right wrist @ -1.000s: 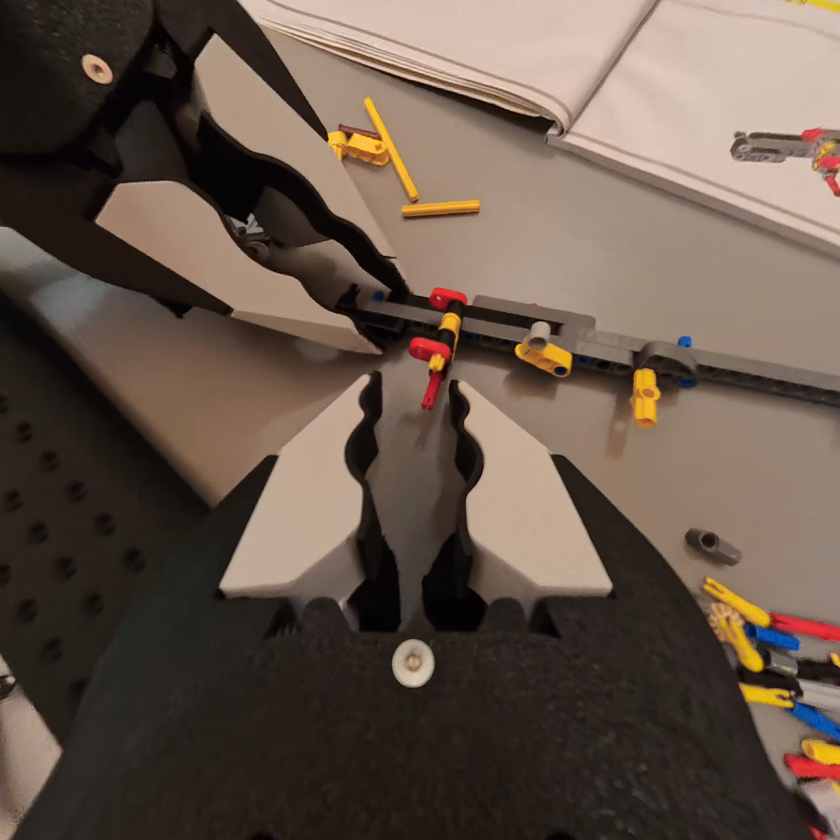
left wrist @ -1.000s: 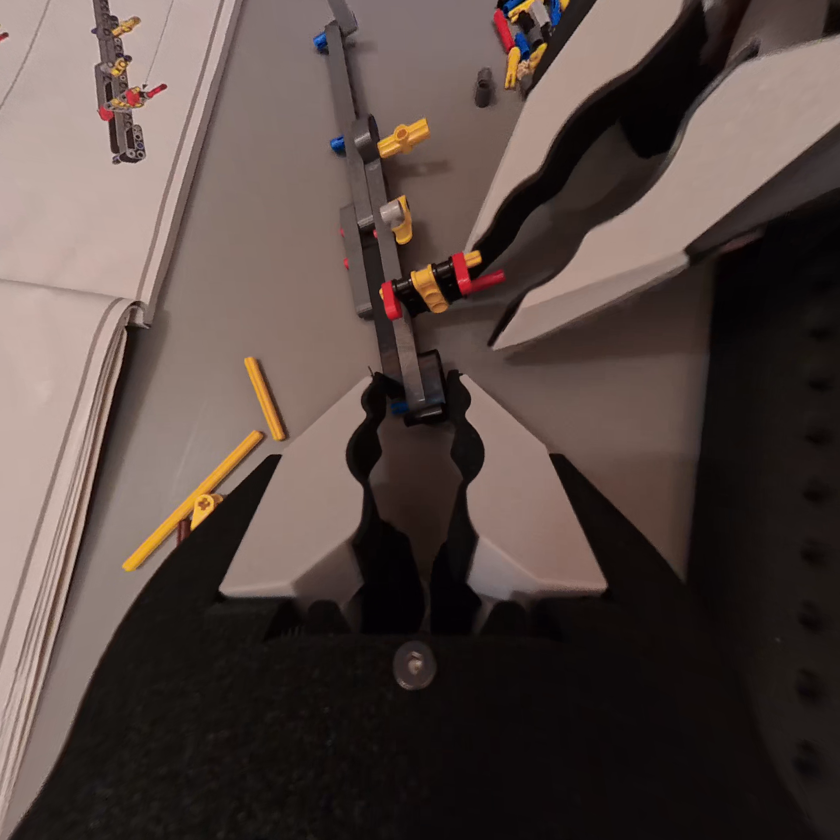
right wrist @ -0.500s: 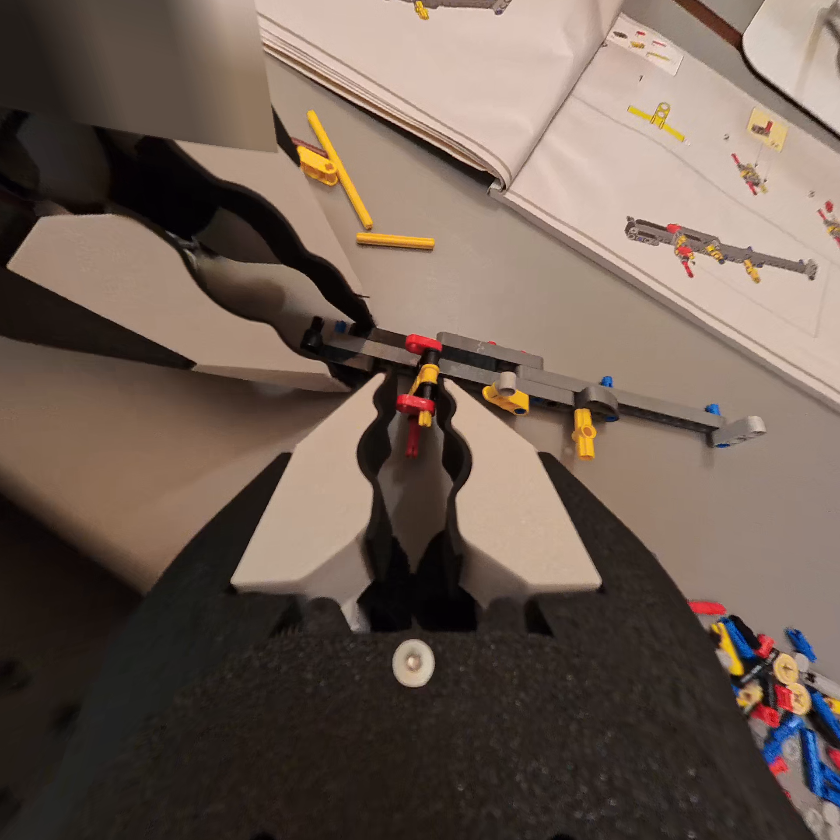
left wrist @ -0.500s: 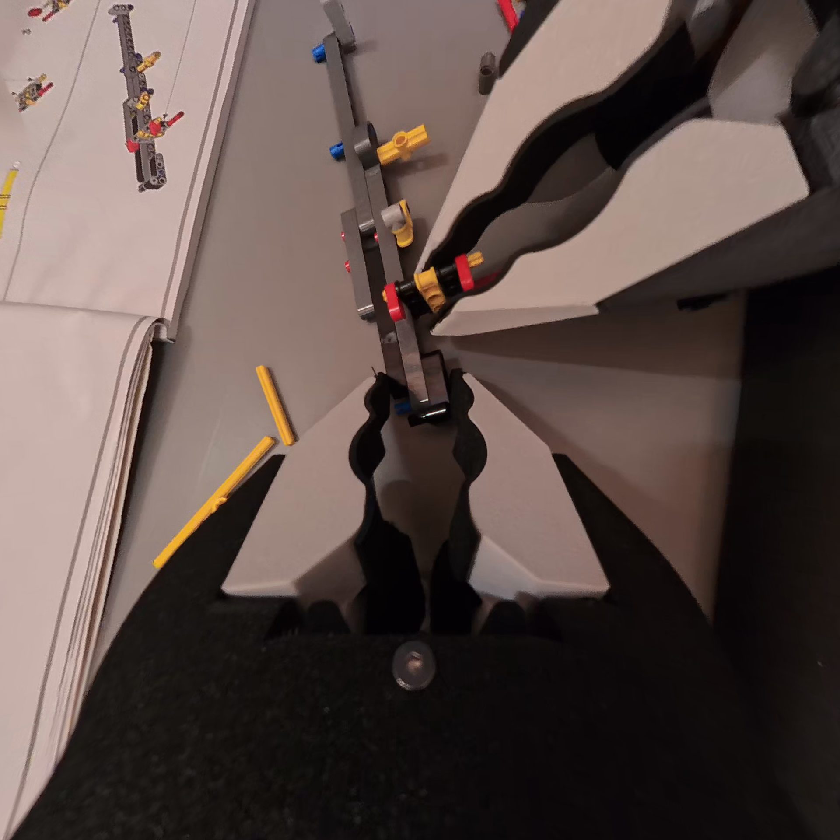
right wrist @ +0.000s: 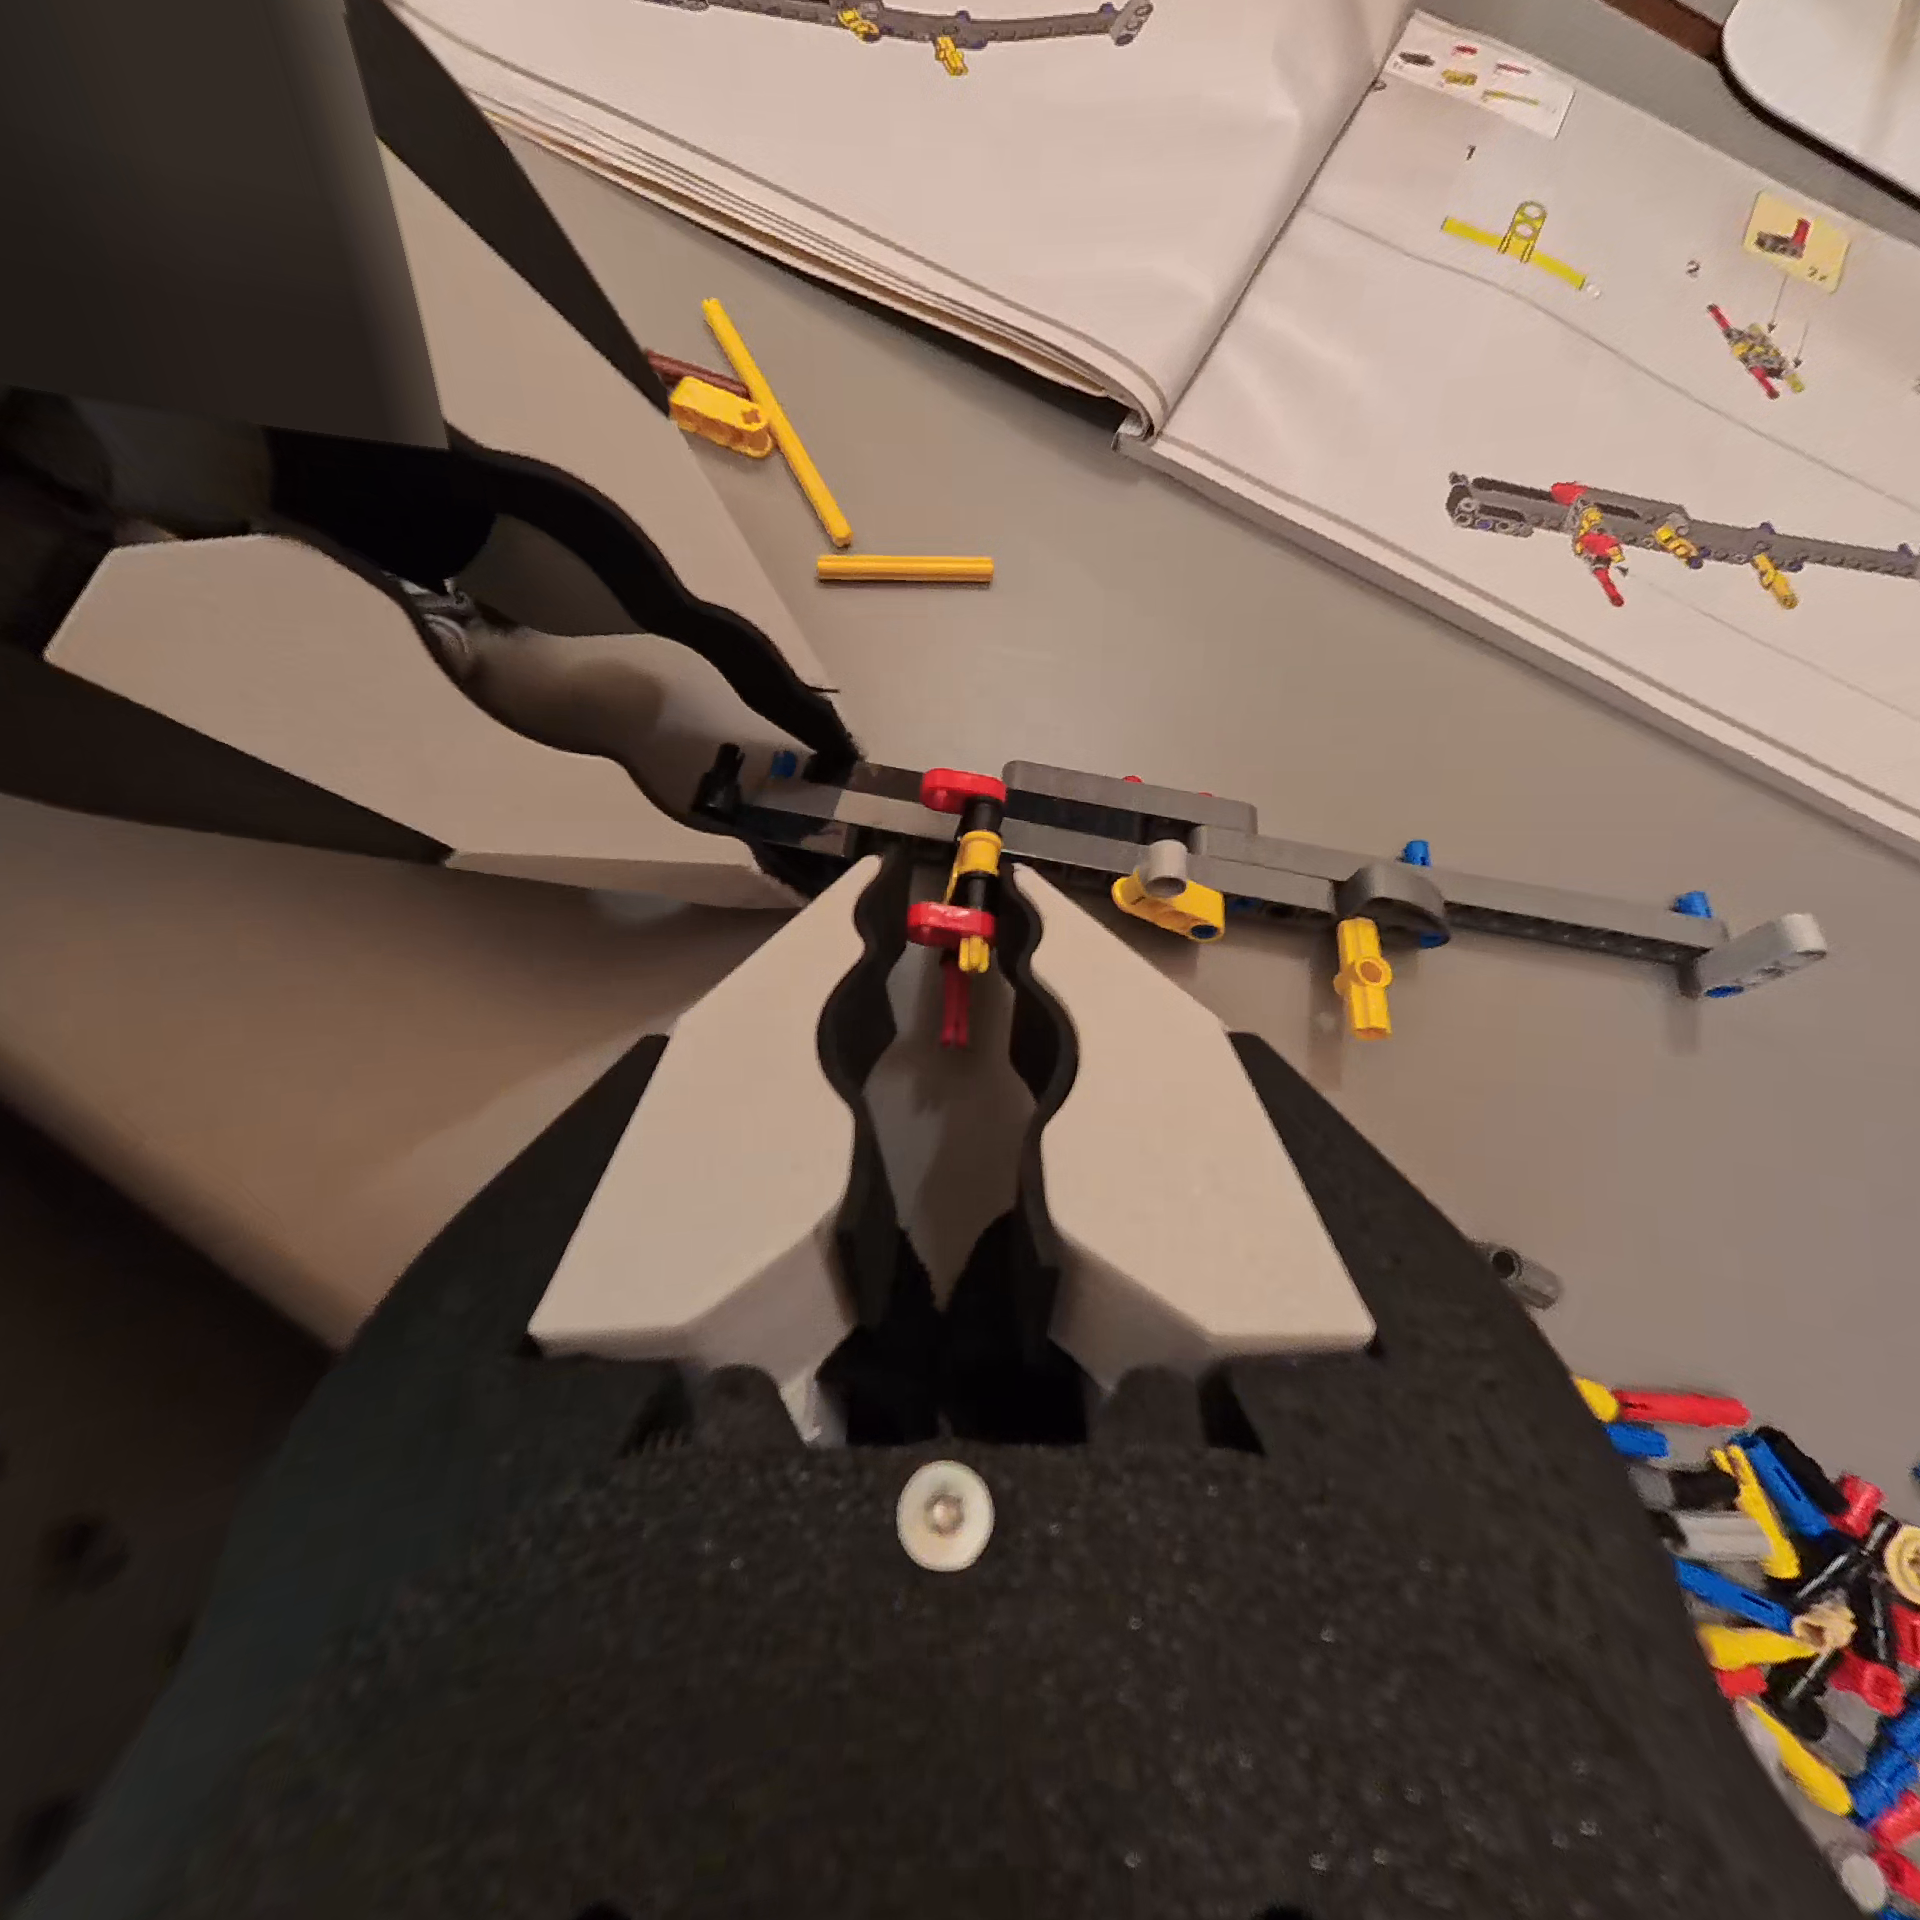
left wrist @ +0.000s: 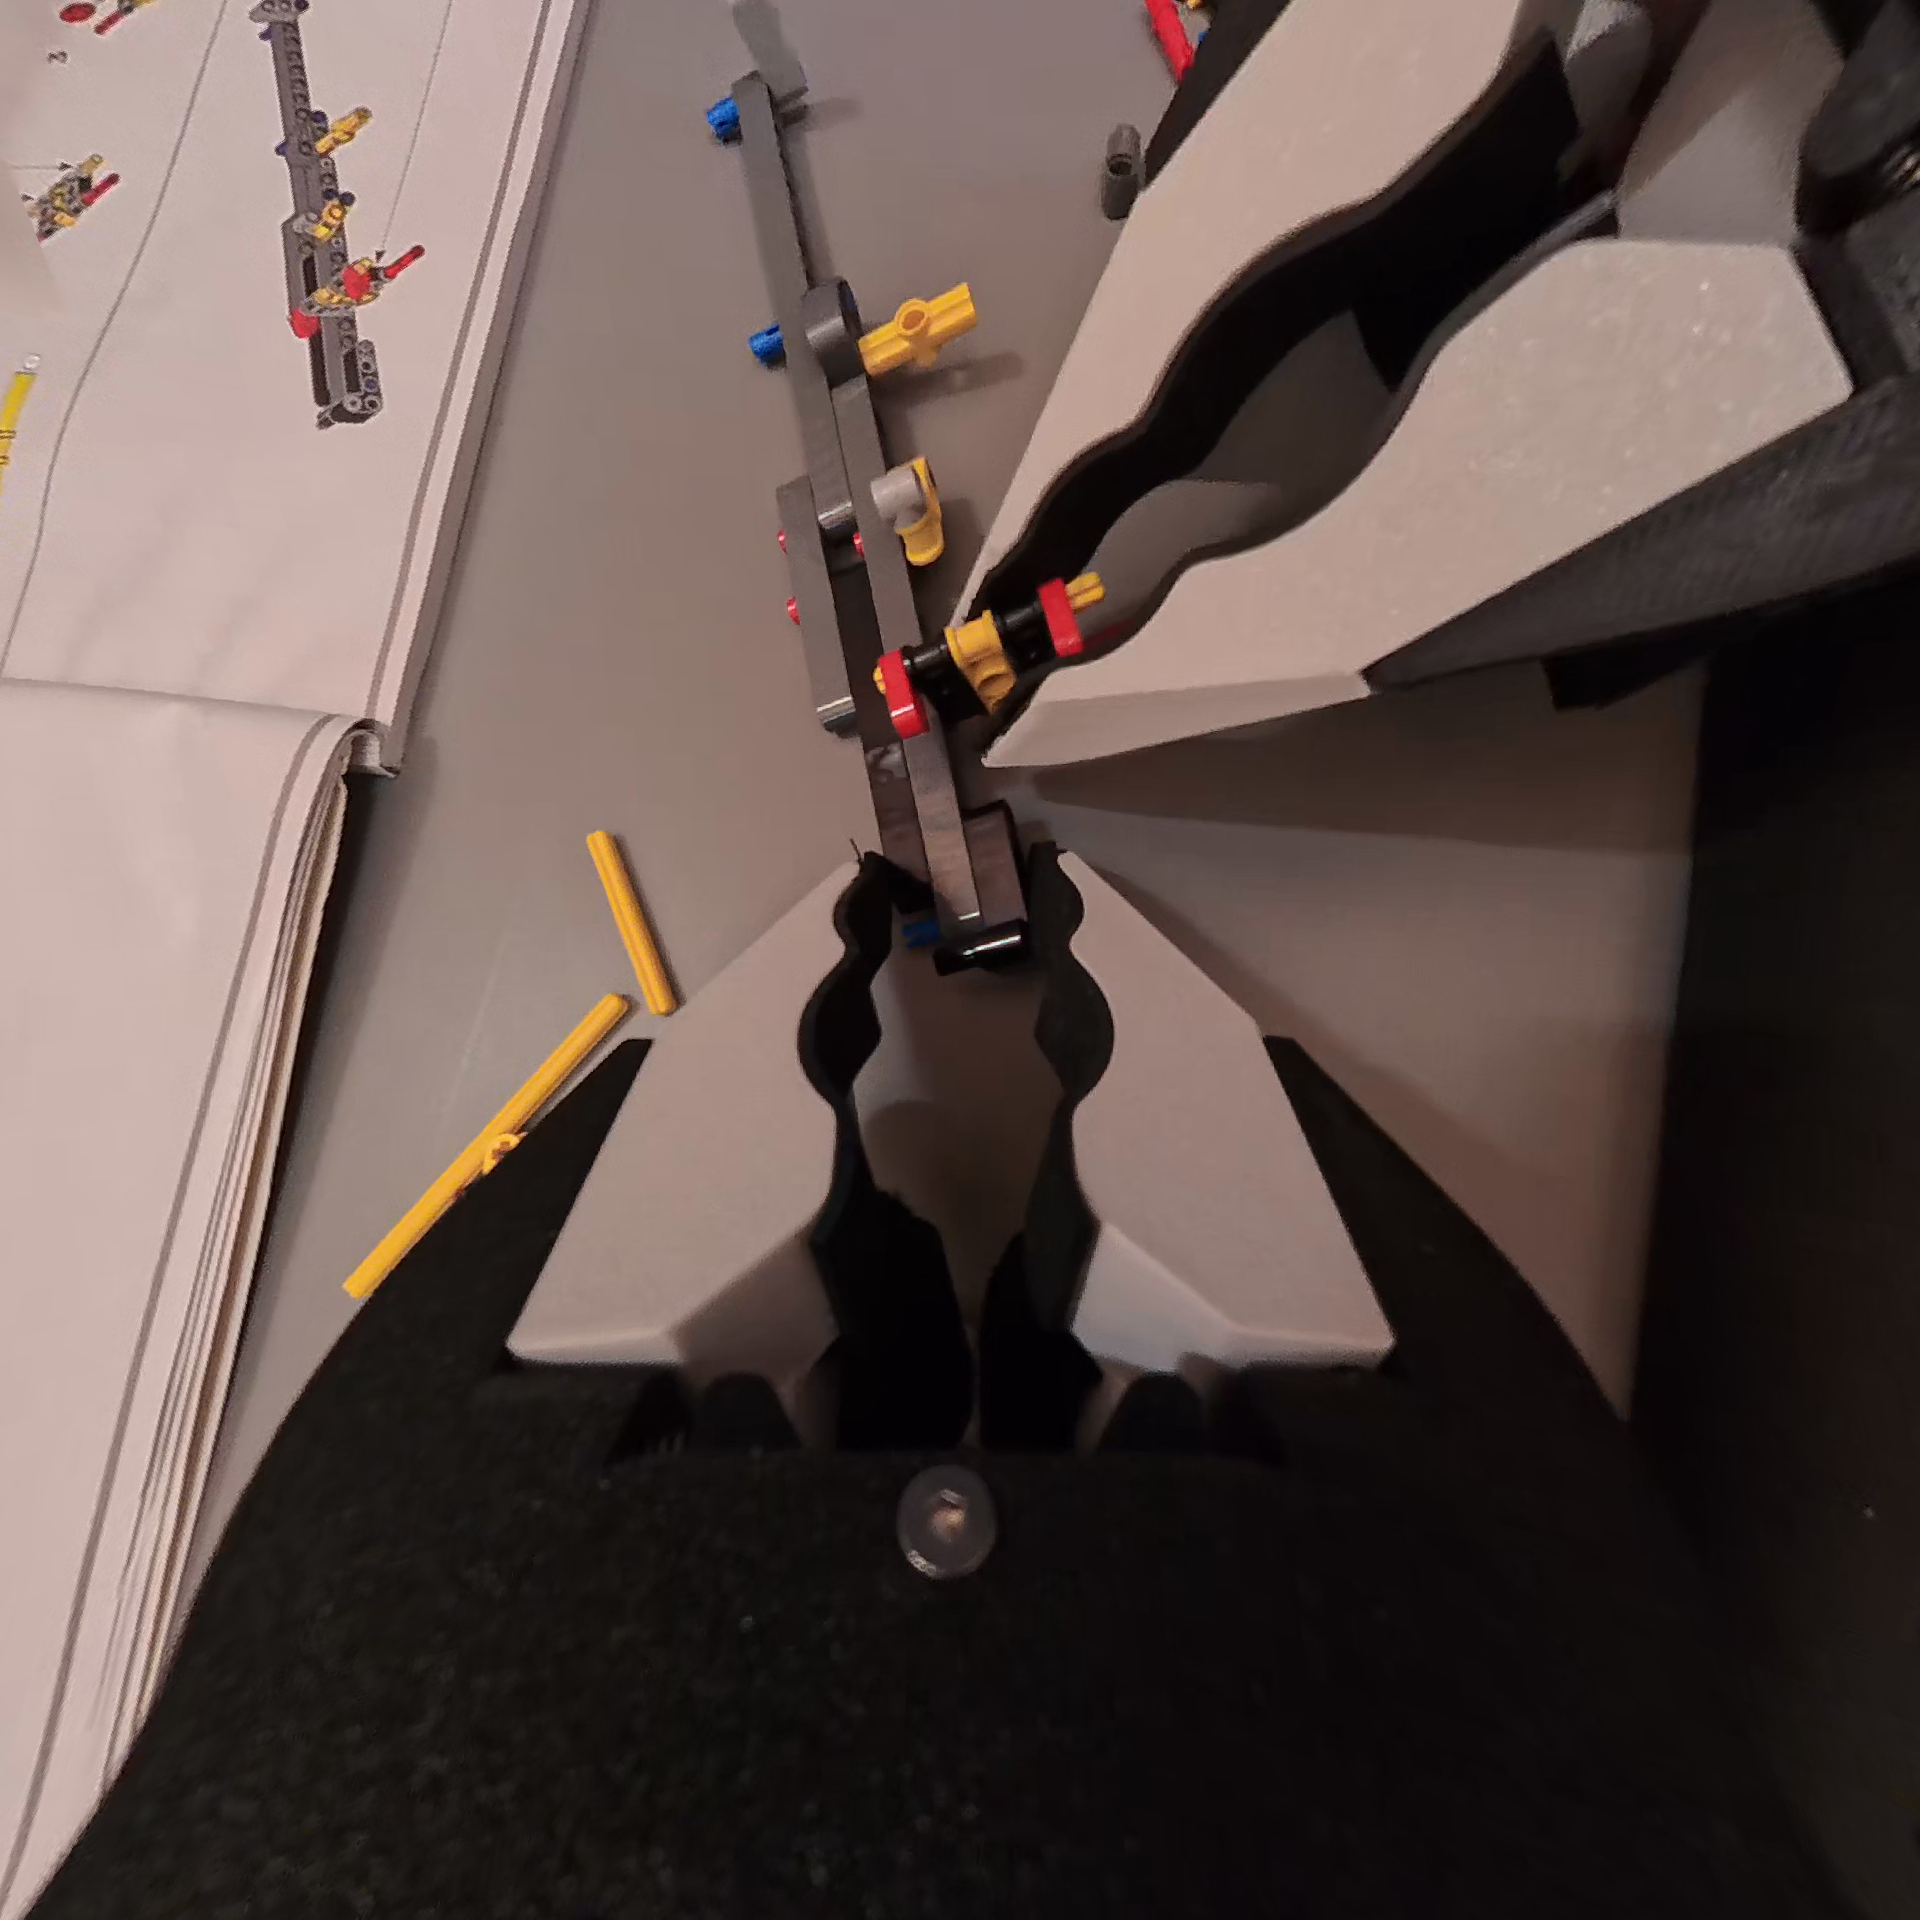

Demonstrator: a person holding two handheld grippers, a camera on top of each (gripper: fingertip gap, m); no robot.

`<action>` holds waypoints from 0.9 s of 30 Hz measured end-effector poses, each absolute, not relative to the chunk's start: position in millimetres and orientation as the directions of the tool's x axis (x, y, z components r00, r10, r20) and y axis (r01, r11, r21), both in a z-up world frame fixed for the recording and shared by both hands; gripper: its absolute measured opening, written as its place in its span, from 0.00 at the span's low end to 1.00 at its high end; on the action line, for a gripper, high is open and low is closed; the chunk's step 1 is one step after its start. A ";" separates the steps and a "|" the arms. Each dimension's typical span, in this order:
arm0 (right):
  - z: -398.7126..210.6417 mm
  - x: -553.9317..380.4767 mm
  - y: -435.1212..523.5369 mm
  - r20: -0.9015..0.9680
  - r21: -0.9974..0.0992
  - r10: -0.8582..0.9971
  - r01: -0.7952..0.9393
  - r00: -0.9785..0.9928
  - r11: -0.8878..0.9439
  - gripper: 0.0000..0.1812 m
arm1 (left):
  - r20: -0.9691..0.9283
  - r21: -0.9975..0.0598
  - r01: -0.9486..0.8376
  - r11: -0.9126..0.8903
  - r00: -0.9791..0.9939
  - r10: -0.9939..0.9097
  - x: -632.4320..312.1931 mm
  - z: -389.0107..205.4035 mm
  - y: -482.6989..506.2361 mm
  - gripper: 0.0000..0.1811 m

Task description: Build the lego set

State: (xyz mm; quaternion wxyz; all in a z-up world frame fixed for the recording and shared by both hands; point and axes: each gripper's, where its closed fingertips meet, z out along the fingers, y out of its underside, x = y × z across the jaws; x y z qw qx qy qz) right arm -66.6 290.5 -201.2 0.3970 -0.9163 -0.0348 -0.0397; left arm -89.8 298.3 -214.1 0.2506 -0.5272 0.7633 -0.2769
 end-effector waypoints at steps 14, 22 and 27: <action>-165.7 -53.2 282.9 -0.127 -0.826 0.063 -0.070 0.990 -0.560 0.14 | -0.173 -0.665 -0.661 0.348 -0.318 -0.932 -89.5 -212.3 303.5 0.13; -173.0 7.1 279.0 -0.196 -0.841 0.000 -0.168 0.981 -0.515 0.14 | -0.122 -0.645 -0.683 0.343 -0.351 -0.928 -105.0 -212.7 295.1 0.14; -163.6 17.9 274.4 -0.197 -0.874 -0.031 -0.190 0.980 -0.447 0.14 | -0.045 -0.695 -0.676 0.247 -0.301 -0.953 -104.7 -203.4 292.0 0.20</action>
